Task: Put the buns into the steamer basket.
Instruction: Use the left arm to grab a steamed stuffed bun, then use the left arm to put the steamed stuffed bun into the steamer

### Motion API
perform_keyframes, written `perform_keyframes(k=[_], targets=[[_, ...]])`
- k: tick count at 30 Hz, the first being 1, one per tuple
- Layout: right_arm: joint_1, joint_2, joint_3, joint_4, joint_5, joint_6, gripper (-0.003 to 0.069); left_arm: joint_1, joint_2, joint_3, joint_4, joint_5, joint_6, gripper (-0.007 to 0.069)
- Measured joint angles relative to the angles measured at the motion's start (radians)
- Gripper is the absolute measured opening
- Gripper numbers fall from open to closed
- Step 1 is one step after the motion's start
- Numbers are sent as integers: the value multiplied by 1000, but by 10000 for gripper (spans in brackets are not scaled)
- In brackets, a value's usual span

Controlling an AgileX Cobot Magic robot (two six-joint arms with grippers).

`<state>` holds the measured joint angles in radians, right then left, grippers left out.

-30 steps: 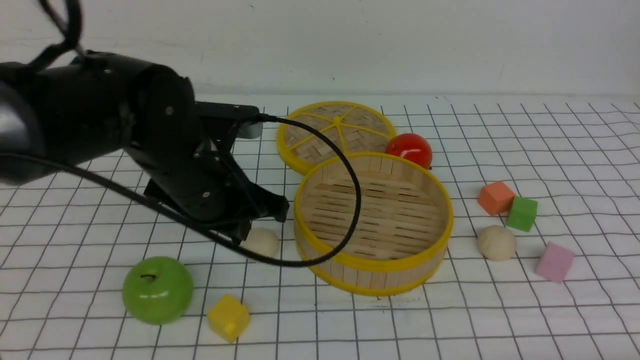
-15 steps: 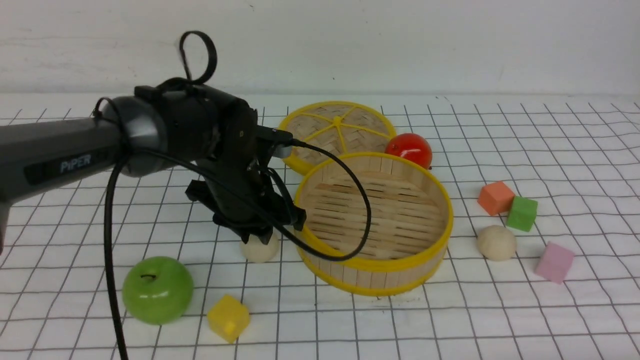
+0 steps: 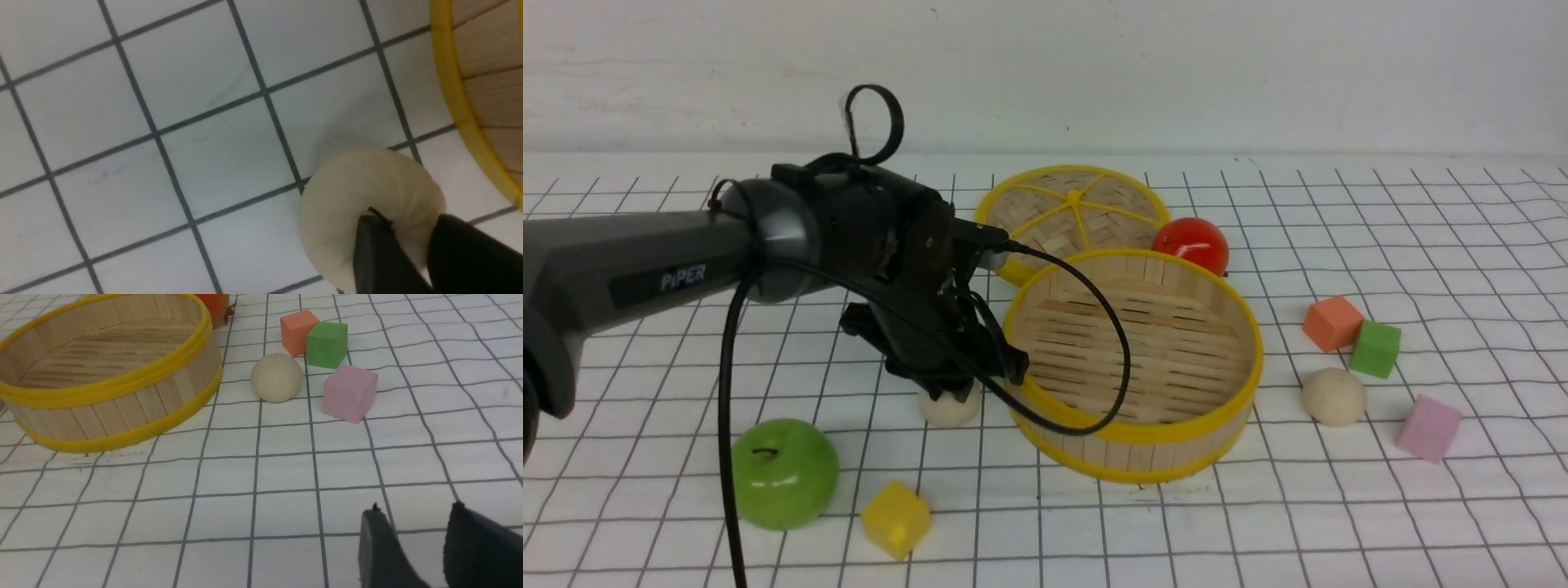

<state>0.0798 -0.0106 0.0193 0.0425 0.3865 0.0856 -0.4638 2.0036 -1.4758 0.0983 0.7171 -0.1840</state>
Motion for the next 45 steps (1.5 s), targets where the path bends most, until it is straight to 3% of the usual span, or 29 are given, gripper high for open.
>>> perform_keyframes(k=[3,4,6,21,27,33,40,45], targets=[[0,0,0,0,0,0,239,0,0,0,7,-6,0,99],[0,0,0,0,0,0,239,0,0,0,14,-8,0,34],[0,0,0,0,0,0,239,0,1,0,16,-8,0,-11],[0,0,0,0,0,0,239,-1,-107,0,14,75,0,-13],[0,0,0,0,0,0,239,-35,-210,0,-57,88,83,-13],[0,0,0,0,0,0,239,-134,-227,-4,-110,-31,134,-13],[0,0,0,0,0,0,239,-141,-72,-45,-76,-136,134,-12],[0,0,0,0,0,0,239,-141,-5,-78,-65,-164,134,32]])
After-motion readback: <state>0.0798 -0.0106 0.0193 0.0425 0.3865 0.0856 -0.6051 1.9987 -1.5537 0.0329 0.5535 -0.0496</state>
